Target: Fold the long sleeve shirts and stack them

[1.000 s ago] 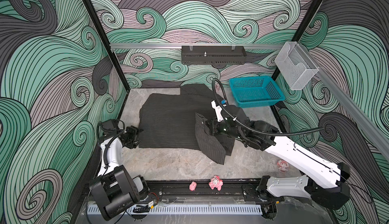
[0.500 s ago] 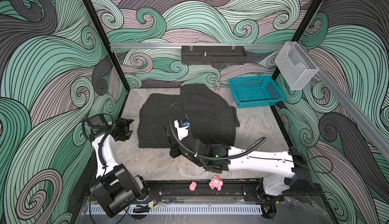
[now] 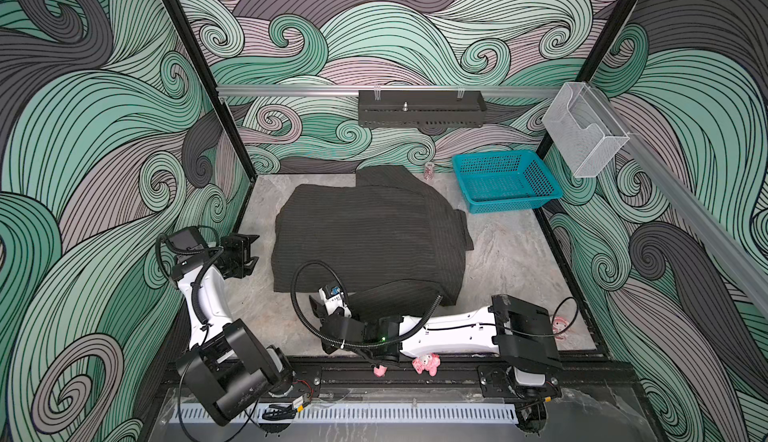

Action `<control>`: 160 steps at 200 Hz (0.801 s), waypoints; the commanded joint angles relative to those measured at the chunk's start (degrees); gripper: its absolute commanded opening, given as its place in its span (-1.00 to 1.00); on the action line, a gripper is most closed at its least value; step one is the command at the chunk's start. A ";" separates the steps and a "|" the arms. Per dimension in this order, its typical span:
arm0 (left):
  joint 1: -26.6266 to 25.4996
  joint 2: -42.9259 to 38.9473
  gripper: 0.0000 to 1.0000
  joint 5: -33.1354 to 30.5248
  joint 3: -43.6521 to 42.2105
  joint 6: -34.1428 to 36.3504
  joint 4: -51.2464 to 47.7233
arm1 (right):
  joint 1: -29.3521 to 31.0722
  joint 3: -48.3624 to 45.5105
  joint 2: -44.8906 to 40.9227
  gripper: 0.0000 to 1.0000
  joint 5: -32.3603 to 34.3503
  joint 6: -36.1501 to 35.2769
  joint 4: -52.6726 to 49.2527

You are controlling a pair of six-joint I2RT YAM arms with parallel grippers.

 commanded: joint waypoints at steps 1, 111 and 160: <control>0.61 0.53 0.32 0.81 -0.26 0.13 0.58 | 1.55 -0.82 -4.70 -1.00 0.62 -3.03 1.29; 0.70 0.78 0.32 -0.42 -5.07 3.42 0.62 | -2.51 -12.00 -22.59 0.41 9.94 -5.87 -12.29; 0.53 0.97 0.32 -1.73 -10.92 5.14 2.06 | -20.02 -29.81 -42.80 0.37 2.89 6.00 -20.90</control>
